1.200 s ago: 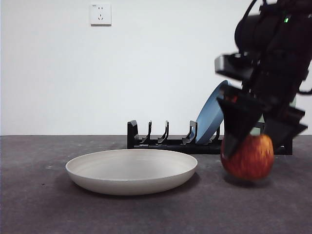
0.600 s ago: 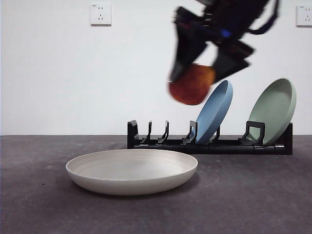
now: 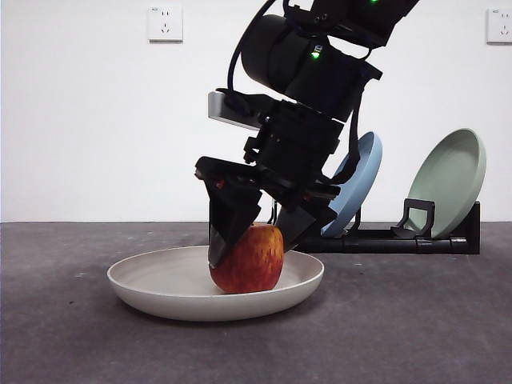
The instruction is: Take the yellow plate from the plate rack,put the plate on the table,take the apple from the table,put the apple in the plate
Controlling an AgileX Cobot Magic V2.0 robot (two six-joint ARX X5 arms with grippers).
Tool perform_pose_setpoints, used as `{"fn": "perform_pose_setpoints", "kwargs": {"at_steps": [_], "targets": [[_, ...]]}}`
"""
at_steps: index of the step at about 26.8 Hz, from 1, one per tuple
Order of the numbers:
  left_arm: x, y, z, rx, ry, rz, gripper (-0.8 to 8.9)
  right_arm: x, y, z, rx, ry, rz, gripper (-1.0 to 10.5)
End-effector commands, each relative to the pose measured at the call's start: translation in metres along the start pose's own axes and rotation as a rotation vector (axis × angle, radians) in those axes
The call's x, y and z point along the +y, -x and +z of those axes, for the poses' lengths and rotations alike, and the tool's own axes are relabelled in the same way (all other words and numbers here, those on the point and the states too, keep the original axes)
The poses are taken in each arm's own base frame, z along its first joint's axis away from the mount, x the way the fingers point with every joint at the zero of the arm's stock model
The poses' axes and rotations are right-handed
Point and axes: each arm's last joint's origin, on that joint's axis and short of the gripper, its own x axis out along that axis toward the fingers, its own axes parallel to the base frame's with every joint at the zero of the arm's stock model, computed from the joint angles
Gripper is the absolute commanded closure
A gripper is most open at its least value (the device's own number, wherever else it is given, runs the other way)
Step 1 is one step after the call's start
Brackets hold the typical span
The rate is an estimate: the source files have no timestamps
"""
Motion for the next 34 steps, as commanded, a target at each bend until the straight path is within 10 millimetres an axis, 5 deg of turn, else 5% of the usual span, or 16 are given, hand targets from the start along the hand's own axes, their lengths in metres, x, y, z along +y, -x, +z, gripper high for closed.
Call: {"fn": "perform_pose_setpoints", "kwargs": {"at_steps": [1,7,13,20,27,34], "targets": [[0.0,-0.001,-0.001,0.006,0.005,0.001,5.62,0.005,-0.011,-0.007,0.051,0.009,-0.004,9.6],[0.0,-0.001,-0.002,0.018,0.004,0.003,5.62,0.007,-0.012,-0.007,0.052,0.014,-0.01,8.9],[0.0,-0.001,-0.003,0.027,0.003,0.004,5.62,0.007,-0.011,-0.007,0.05,0.013,-0.008,4.0],[0.0,-0.001,-0.004,0.039,0.001,0.006,5.62,0.009,0.011,0.002,-0.023,0.019,-0.011,3.7],[0.0,-0.001,-0.006,0.058,-0.006,0.009,5.62,0.013,0.079,0.008,-0.132,0.025,-0.013,3.7],[0.0,-0.001,-0.007,0.068,-0.008,0.01,5.62,0.02,0.162,-0.02,-0.108,0.023,-0.01,3.8]]}}
